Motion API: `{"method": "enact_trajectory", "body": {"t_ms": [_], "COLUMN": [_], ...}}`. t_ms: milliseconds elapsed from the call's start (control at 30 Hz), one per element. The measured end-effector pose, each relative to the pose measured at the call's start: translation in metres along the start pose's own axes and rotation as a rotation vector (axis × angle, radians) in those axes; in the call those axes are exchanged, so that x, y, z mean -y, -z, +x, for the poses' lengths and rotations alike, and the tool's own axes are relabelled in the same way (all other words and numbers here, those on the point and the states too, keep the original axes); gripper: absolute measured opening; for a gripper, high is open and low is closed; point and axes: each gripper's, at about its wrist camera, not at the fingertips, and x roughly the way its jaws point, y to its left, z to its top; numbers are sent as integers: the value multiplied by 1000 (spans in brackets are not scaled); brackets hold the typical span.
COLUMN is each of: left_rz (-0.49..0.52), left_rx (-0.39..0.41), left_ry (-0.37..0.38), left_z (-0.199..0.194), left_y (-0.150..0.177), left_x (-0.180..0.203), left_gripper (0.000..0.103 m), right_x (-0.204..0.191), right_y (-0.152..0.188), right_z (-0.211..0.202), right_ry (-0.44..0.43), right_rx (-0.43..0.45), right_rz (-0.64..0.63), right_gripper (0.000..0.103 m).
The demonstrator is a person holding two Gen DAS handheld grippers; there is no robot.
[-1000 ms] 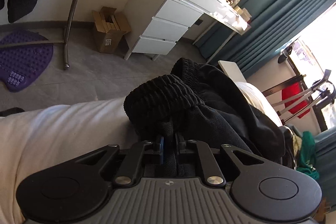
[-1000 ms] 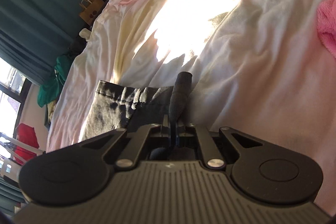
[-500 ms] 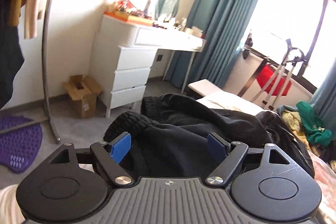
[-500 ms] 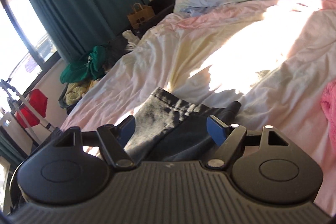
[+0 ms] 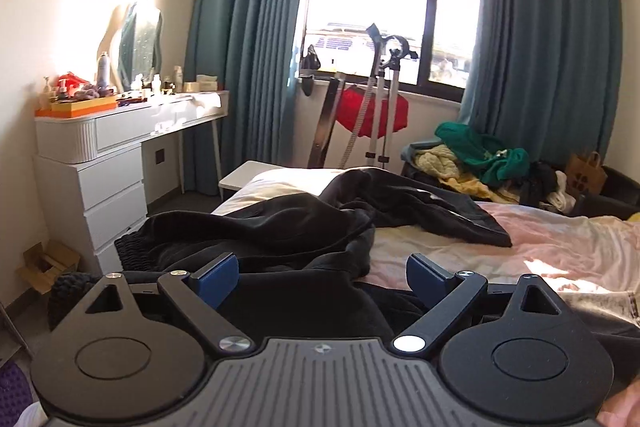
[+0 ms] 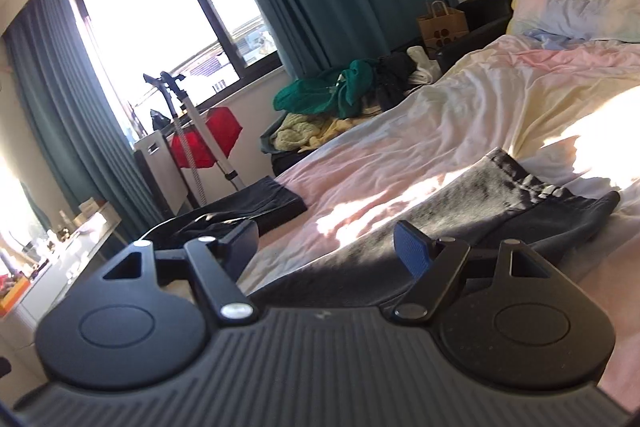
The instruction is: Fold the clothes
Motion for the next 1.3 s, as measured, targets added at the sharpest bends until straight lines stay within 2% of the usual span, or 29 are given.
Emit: {"method": "enact_trajectory", "body": {"t_ms": [167, 300, 467, 600, 1067, 1300], "left_rz": [90, 103, 57, 46, 61, 49], "left_rx": [13, 24, -42, -42, -42, -31], "left_ry": [47, 88, 99, 71, 79, 79], "left_z": [25, 45, 59, 60, 55, 47], "left_y": [-2, 20, 39, 42, 53, 52], "left_x": [42, 54, 39, 29, 27, 23], "left_gripper": [94, 94, 94, 94, 94, 94], "right_x": [-31, -37, -43, -50, -49, -51], "right_y": [17, 23, 29, 34, 37, 36], "right_z": [6, 9, 16, 21, 21, 33], "right_ry": [-65, -87, -117, -133, -137, -181], "right_rx": [-41, -42, -44, -57, -72, -152], "right_rz": [-108, -129, -123, -126, -113, -67], "right_gripper": [78, 77, 77, 77, 77, 77]}}
